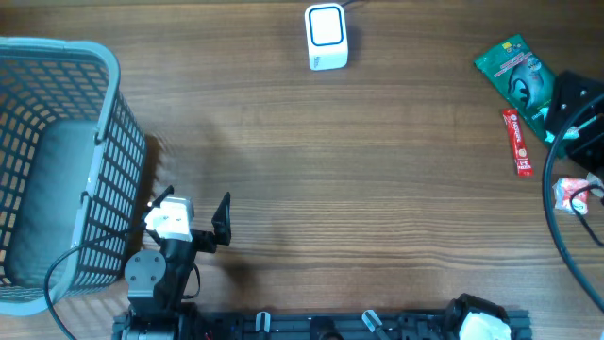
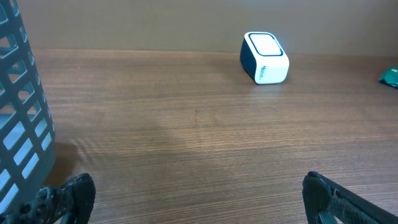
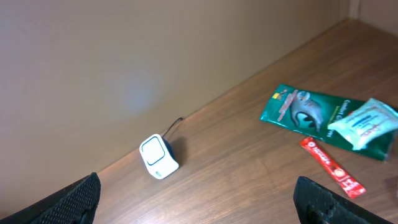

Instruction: Scan the item barcode

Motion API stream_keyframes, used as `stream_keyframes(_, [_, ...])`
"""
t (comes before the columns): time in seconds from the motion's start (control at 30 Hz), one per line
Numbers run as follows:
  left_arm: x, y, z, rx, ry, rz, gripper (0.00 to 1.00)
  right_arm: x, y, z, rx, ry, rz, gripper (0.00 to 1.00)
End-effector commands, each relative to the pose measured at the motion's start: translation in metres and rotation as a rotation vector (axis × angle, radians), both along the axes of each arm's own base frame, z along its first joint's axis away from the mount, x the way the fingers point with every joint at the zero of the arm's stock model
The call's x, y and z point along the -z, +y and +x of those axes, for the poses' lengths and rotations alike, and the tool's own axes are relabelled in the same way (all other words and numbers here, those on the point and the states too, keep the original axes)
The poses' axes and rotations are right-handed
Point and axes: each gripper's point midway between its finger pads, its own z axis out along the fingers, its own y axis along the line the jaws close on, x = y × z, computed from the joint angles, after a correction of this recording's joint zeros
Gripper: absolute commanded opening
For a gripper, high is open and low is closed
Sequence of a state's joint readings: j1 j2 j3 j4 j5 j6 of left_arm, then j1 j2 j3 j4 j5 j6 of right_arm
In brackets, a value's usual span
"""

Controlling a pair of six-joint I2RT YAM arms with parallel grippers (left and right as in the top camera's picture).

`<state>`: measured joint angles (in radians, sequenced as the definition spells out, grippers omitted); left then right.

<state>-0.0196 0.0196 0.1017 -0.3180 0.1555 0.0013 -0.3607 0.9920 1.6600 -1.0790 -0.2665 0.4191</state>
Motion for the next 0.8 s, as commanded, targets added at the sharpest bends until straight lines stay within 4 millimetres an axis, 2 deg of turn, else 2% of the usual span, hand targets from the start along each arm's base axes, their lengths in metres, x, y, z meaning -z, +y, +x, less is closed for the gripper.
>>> stream_keyframes(0.0, [0.000, -0.002, 0.000, 0.009, -0.002, -0.011, 1.00, -0.017, 0.006, -0.038, 0.042, -0.074, -0.045, 1.00])
stream_keyframes(0.07, [0.000, -0.002, 0.000, 0.009, -0.002, -0.011, 1.00, -0.021, 0.006, -0.057, 0.079, -0.097, -0.070, 1.00])
stream_keyframes(0.17, [0.000, -0.002, 0.000, 0.009, -0.002, -0.012, 1.00, -0.025, 0.014, -0.099, 0.123, -0.146, -0.098, 1.00])
stream_keyframes(0.3, [0.000, -0.002, 0.000, 0.009, -0.002, -0.012, 1.00, -0.035, 0.017, -0.133, 0.171, -0.226, -0.151, 1.00])
stream_keyframes(0.43, [0.000, -0.002, 0.000, 0.009, -0.002, -0.012, 1.00, -0.039, 0.038, -0.138, 0.018, -0.241, -0.329, 1.00])
stream_keyframes(0.63, [0.000, -0.002, 0.000, 0.009, -0.002, -0.012, 1.00, -0.044, 0.058, -0.135, -0.123, -0.271, -0.440, 1.00])
stream_keyframes(0.77, [0.000, -0.002, 0.000, 0.009, -0.002, -0.011, 1.00, -0.050, 0.072, -0.143, -0.213, -0.316, -0.591, 1.00])
